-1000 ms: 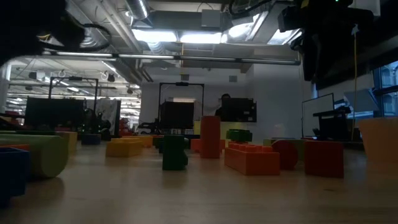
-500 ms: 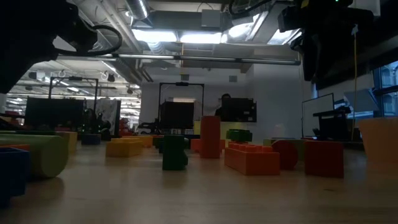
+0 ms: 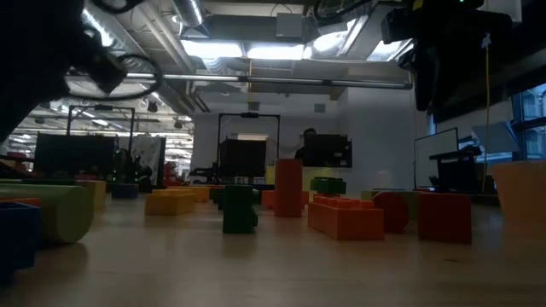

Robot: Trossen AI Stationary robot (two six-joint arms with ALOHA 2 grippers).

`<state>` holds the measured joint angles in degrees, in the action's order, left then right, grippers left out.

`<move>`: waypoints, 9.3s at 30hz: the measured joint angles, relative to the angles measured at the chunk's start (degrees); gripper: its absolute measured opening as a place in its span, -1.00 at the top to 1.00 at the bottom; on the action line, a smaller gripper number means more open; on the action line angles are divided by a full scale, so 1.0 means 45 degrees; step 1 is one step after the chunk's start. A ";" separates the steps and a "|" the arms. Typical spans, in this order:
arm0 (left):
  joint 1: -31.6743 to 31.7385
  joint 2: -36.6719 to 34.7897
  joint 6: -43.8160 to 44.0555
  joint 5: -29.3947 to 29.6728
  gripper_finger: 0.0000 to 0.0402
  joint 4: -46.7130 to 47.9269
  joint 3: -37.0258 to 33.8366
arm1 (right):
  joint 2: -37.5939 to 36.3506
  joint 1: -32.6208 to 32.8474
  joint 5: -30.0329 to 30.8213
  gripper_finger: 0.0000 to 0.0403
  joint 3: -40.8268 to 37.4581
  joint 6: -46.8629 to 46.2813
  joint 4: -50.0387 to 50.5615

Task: Sort blocks by size
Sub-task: Put the yellow cylindrical block into the yellow bin, then put the green arch block into the transparent bin, then put the yellow square game piece into the blue bin

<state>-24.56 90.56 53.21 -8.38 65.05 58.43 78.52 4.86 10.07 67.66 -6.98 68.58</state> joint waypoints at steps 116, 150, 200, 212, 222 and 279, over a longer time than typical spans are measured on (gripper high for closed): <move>1.1266 0.3400 -1.3443 0.4341 -0.08 -1.9592 -0.0204 | 0.0117 0.1540 -0.1654 -0.09 -0.6907 -0.0340 -1.2978; 1.1261 0.3303 -1.3445 0.4341 -0.08 -1.9506 -0.0204 | 0.2100 0.1501 -0.1529 0.33 -0.7420 -0.0332 -1.5343; 0.8256 -0.3232 -0.9789 0.3530 -0.08 -0.5529 -0.0204 | 0.2529 -0.8609 0.0195 -0.14 0.0418 0.7975 -0.6341; 0.7429 -0.1277 -0.7558 0.3641 -0.08 -0.5544 -0.0204 | 0.2623 -0.8000 -0.0155 -0.15 0.0418 0.7927 -0.6224; 0.7662 0.0549 -0.4666 0.3686 -0.08 -0.5521 -0.0204 | 0.2623 -0.7198 -0.0157 -0.15 0.0418 0.7912 -0.6234; 0.1007 -0.4100 0.2941 -0.4350 0.59 0.0962 0.0682 | 0.2613 -0.6989 -0.2929 -0.15 0.0418 0.6852 -0.5471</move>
<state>-20.03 72.12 66.44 -27.95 69.38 61.51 90.28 -26.59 -3.11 69.54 23.85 43.96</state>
